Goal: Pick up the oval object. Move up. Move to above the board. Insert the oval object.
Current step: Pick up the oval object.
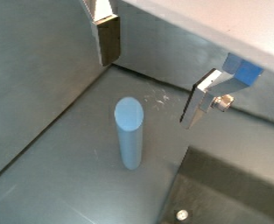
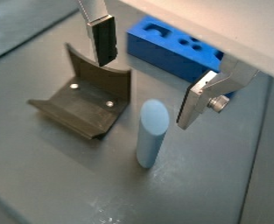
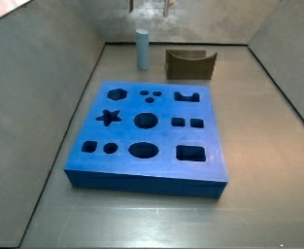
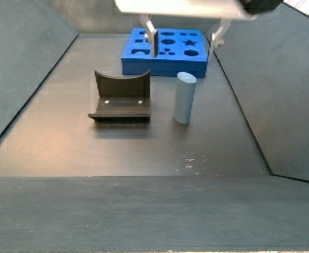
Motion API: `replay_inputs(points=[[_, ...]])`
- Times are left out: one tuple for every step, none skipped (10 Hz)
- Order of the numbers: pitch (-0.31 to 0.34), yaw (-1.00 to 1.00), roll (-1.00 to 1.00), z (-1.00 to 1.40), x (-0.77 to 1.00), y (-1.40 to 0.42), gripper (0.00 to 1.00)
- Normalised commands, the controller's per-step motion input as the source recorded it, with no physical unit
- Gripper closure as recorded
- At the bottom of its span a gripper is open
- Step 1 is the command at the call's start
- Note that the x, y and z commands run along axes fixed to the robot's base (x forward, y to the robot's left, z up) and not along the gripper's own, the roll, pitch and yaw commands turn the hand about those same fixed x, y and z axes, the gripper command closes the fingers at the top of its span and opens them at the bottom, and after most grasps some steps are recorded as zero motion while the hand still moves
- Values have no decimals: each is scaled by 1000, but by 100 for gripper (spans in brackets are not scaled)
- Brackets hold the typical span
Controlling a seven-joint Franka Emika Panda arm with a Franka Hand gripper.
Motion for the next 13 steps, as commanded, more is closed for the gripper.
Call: replay_inputs(points=[[-17, -1000, 0, -506, 0, 0, 0], [-16, -1000, 0, -509, 0, 0, 0], [-16, -1000, 0, -511, 0, 0, 0], [-14, -1000, 0, -509, 0, 0, 0], [0, -1000, 0, -451, 0, 0, 0], [0, -631, 0, -283, 0, 0, 0], [29, 0, -46, 0, 74, 23, 0], [-3, 203, -184, -46, 0, 183, 0], [-11, 434, -171, -149, 0, 51, 0], [-53, 197, -157, -151, 0, 0, 0], [-41, 0, -54, -80, 0, -49, 0], [-57, -460, 0, -186, 43, -217, 0], [-9, -811, 0, -186, 43, -140, 0]])
